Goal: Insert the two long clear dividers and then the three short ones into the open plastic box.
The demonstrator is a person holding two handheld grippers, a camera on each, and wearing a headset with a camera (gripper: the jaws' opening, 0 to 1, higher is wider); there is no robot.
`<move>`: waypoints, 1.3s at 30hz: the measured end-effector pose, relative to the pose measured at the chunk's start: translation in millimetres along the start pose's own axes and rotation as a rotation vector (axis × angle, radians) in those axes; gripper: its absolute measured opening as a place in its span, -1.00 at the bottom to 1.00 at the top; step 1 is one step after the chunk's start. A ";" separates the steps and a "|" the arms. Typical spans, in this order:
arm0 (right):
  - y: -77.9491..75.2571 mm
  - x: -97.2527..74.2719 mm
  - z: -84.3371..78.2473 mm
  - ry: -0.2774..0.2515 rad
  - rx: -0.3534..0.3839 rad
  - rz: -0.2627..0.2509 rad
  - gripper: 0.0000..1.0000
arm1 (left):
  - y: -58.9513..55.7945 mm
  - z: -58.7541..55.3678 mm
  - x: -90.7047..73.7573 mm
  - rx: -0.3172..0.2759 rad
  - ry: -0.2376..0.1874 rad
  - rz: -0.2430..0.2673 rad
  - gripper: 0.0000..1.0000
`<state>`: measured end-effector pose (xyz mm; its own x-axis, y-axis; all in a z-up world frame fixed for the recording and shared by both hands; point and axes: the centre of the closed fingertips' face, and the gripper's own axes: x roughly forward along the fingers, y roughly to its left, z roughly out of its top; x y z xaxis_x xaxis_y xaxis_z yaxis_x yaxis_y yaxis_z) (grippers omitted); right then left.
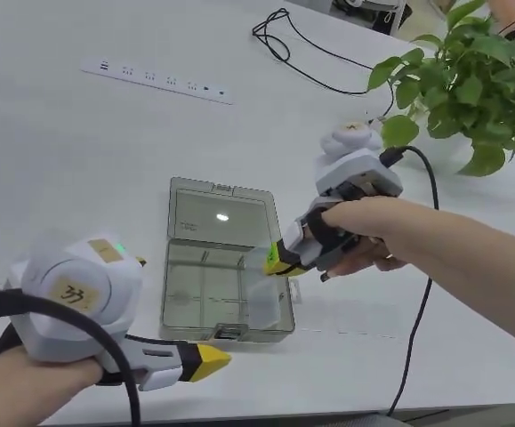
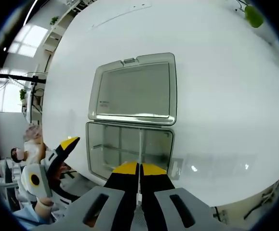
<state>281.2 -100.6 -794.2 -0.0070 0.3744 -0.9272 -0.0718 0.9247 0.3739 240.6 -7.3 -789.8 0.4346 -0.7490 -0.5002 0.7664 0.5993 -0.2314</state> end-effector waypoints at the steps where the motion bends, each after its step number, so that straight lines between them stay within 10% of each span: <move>1: 0.1 0.4 1.4 -0.001 0.003 0.003 -0.97 | 0.1 -0.3 -0.1 0.001 0.001 0.000 0.95; 39: 16.5 3.2 -8.3 0.024 -0.076 -0.077 -0.97 | 1.4 -3.0 -0.1 -0.009 0.006 0.003 0.92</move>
<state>271.7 -84.7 -791.2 -0.0227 0.2999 -0.9537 -0.1488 0.9423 0.2999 240.3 -5.6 -792.6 0.4338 -0.7454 -0.5062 0.7608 0.6040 -0.2375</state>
